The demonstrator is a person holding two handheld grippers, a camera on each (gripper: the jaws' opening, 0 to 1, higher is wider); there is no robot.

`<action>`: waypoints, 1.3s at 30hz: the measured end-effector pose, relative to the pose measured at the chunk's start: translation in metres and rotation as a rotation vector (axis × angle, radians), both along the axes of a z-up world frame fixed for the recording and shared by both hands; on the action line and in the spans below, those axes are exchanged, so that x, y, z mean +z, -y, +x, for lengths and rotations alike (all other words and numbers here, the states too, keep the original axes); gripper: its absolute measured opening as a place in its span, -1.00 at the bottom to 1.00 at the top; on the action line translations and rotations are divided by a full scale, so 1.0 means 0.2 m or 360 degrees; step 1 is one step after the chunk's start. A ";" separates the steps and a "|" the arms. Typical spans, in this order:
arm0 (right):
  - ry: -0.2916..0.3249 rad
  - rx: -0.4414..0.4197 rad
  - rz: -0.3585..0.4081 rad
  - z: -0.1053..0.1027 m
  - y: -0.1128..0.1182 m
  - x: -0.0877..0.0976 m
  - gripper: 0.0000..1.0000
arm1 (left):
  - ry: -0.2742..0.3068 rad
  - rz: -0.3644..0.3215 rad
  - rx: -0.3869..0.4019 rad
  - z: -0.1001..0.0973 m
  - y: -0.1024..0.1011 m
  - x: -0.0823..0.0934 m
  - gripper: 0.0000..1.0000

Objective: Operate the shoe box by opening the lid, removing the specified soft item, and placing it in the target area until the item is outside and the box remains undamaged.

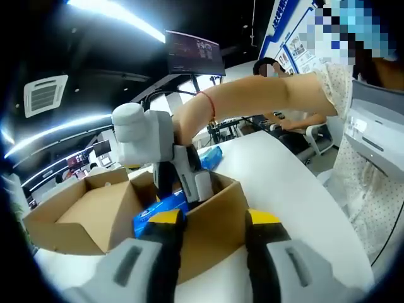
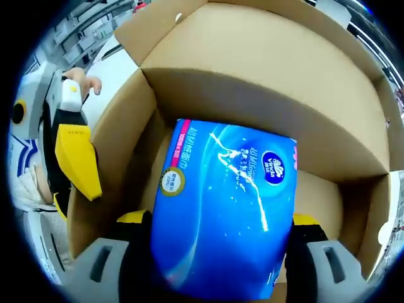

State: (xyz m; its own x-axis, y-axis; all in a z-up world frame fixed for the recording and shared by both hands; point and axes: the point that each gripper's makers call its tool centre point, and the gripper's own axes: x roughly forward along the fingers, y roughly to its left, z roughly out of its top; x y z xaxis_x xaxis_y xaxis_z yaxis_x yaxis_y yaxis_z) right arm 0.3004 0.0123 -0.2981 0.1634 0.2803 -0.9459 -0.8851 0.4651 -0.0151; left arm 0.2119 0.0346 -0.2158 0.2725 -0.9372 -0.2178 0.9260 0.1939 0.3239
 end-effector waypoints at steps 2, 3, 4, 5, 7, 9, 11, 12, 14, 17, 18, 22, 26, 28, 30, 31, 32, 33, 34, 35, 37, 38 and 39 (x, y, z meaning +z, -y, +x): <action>-0.0034 -0.0015 0.0007 -0.01 0.00 -0.01 0.82 | 0.0000 0.0000 -0.0002 0.00 0.00 0.00 -0.20; -0.0056 -0.0024 0.0017 -0.01 0.00 -0.02 0.82 | 0.0000 0.0000 -0.0002 0.00 0.00 0.00 -0.20; -0.0070 -0.0029 0.0024 -0.01 0.00 -0.02 0.83 | 0.0000 0.0000 -0.0002 0.00 0.00 0.00 -0.20; -0.0082 -0.0035 0.0027 -0.01 0.00 -0.02 0.83 | 0.0000 0.0000 -0.0002 0.00 0.00 0.00 -0.20; -0.0090 -0.0033 0.0025 -0.02 0.00 -0.02 0.84 | 0.0000 0.0002 -0.0002 0.00 0.00 0.00 -0.20; -0.0095 -0.0027 0.0007 -0.02 0.00 -0.02 0.84 | 0.0001 0.0004 -0.0002 -0.01 0.00 0.00 -0.19; -0.0098 -0.0022 -0.0007 -0.02 0.00 -0.03 0.84 | 0.0003 0.0005 -0.0001 -0.01 0.01 0.00 -0.19; -0.0101 -0.0019 -0.0021 -0.02 0.00 -0.03 0.84 | 0.0004 0.0006 0.0000 -0.01 0.01 0.00 -0.19; -0.0105 -0.0013 -0.0049 -0.02 0.00 -0.03 0.84 | 0.0005 0.0008 0.0001 -0.01 0.01 0.00 -0.19; -0.0097 -0.0015 -0.0114 -0.02 0.00 -0.04 0.84 | 0.0006 0.0008 0.0002 -0.01 0.01 -0.01 -0.19; -0.0103 -0.0018 -0.0125 -0.02 0.00 -0.04 0.84 | 0.0006 0.0008 0.0002 -0.01 0.01 -0.01 -0.19; -0.0110 -0.0017 -0.0137 -0.02 0.00 -0.04 0.84 | 0.0006 0.0005 0.0002 -0.01 0.01 0.00 -0.19; -0.0108 -0.0015 -0.0131 -0.02 0.00 -0.04 0.85 | 0.0007 0.0007 0.0002 -0.01 0.01 0.00 -0.19; -0.0108 -0.0013 -0.0130 -0.02 0.01 -0.04 0.85 | 0.0008 0.0007 0.0002 -0.01 0.01 -0.01 -0.19; -0.0108 -0.0011 -0.0130 -0.02 0.01 -0.04 0.85 | 0.0008 0.0005 0.0001 -0.01 0.01 -0.01 -0.19; -0.0109 -0.0009 -0.0131 -0.02 0.01 -0.04 0.85 | 0.0008 0.0005 0.0001 -0.01 0.01 0.00 -0.19; -0.0109 -0.0008 -0.0132 -0.02 0.01 -0.04 0.85 | 0.0008 0.0004 0.0000 -0.01 0.01 -0.01 -0.19; -0.0109 -0.0007 -0.0131 -0.02 0.01 -0.04 0.85 | 0.0008 0.0004 0.0000 -0.01 0.01 -0.01 -0.19; -0.0107 -0.0006 -0.0127 -0.02 0.01 -0.04 0.85 | 0.0009 0.0005 0.0000 -0.01 0.01 -0.01 -0.19; -0.0106 -0.0005 -0.0124 -0.02 0.01 -0.04 0.85 | 0.0009 0.0005 0.0000 -0.01 0.01 -0.01 -0.19; -0.0104 -0.0006 -0.0120 -0.02 0.01 -0.04 0.85 | 0.0009 0.0006 0.0000 -0.01 0.01 -0.01 -0.19; -0.0101 -0.0006 -0.0114 -0.02 0.01 -0.04 0.85 | 0.0009 0.0006 0.0000 -0.01 0.01 -0.01 -0.18; -0.0100 -0.0006 -0.0110 -0.02 0.01 -0.04 0.85 | 0.0010 0.0006 0.0000 -0.01 0.01 -0.01 -0.18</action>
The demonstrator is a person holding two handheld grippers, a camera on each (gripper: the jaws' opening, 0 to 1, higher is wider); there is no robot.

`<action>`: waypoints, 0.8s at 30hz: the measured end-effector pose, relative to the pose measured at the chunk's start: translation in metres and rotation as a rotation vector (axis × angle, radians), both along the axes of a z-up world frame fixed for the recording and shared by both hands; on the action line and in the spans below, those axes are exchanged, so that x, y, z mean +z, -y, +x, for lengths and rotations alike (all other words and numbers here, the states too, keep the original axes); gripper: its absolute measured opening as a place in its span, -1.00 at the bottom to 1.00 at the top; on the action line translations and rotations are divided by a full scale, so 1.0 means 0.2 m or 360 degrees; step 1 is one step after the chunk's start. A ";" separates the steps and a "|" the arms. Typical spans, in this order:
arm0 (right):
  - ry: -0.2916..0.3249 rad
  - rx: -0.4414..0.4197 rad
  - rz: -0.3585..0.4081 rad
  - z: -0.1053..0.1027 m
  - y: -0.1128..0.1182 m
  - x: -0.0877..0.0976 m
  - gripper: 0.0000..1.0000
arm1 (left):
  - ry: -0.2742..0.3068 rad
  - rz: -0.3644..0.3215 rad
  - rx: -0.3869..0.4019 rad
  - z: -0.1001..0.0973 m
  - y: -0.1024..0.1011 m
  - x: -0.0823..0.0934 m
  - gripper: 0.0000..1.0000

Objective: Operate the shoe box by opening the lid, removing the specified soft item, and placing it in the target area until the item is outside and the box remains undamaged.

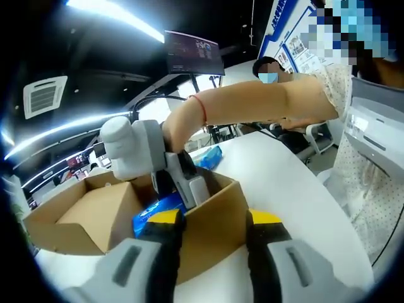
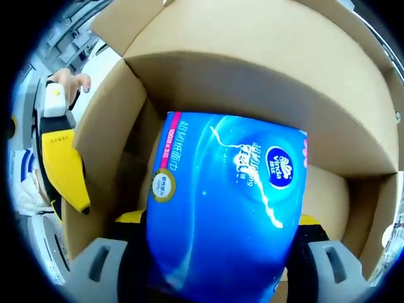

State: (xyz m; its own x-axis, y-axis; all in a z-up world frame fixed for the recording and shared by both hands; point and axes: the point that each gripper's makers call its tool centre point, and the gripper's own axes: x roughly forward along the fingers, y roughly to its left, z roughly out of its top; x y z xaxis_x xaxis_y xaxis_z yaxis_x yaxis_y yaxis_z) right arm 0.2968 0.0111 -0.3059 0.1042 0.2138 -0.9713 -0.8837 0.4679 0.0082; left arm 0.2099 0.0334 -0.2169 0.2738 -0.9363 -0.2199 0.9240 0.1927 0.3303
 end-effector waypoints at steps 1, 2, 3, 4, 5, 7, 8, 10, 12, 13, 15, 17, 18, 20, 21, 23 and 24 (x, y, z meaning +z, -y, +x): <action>0.0003 -0.0003 0.0006 0.00 0.00 0.00 0.84 | 0.0000 0.0000 0.0000 0.00 0.00 0.00 -0.18; 0.0005 -0.0005 0.0012 0.00 0.00 0.00 0.84 | -0.0001 0.0000 0.0000 0.00 0.00 0.00 -0.18; 0.0007 -0.0008 0.0018 0.00 0.00 0.00 0.84 | -0.0001 0.0000 0.0000 0.00 0.00 0.00 -0.18; 0.0011 -0.0013 0.0026 0.01 0.00 0.00 0.83 | -0.0001 0.0000 0.0000 0.00 0.00 0.00 -0.18; 0.0013 -0.0015 0.0032 0.01 0.00 0.00 0.83 | -0.0001 -0.0001 0.0000 0.00 0.00 0.00 -0.18; 0.0020 -0.0025 0.0052 0.01 0.00 0.01 0.81 | -0.0001 -0.0002 -0.0002 0.00 0.00 0.00 -0.18; 0.0023 -0.0030 0.0060 0.01 0.00 0.01 0.80 | -0.0001 -0.0002 -0.0002 0.00 0.00 0.00 -0.18; 0.0029 -0.0034 0.0071 0.01 0.00 0.01 0.78 | -0.0001 -0.0003 -0.0003 0.00 0.00 0.00 -0.18; 0.0028 -0.0037 0.0078 0.02 0.00 0.01 0.75 | -0.0002 -0.0005 -0.0003 0.00 0.00 0.00 -0.19; 0.0026 -0.0039 0.0081 0.02 0.00 0.01 0.74 | -0.0004 -0.0008 -0.0004 0.00 0.00 0.00 -0.19; 0.0021 -0.0041 0.0083 0.02 0.01 0.02 0.72 | -0.0005 -0.0010 -0.0004 0.00 0.00 0.00 -0.19; 0.0017 -0.0052 0.0080 0.02 0.01 0.02 0.69 | -0.0004 -0.0012 -0.0004 0.01 0.00 0.00 -0.20; 0.0016 -0.0057 0.0079 0.02 0.01 0.02 0.68 | -0.0003 -0.0013 -0.0003 0.01 0.00 0.00 -0.20; 0.0016 -0.0064 0.0076 0.03 0.01 0.02 0.66 | -0.0002 -0.0014 -0.0001 0.01 0.00 0.00 -0.21; 0.0015 -0.0067 0.0076 0.03 0.01 0.02 0.65 | -0.0002 -0.0014 0.0000 0.01 0.00 0.00 -0.21; 0.0015 -0.0068 0.0073 0.03 0.01 0.03 0.64 | -0.0001 -0.0015 0.0002 0.01 -0.01 0.00 -0.23; 0.0013 -0.0069 0.0072 0.03 0.01 0.03 0.63 | -0.0001 -0.0016 0.0002 0.01 -0.01 0.00 -0.23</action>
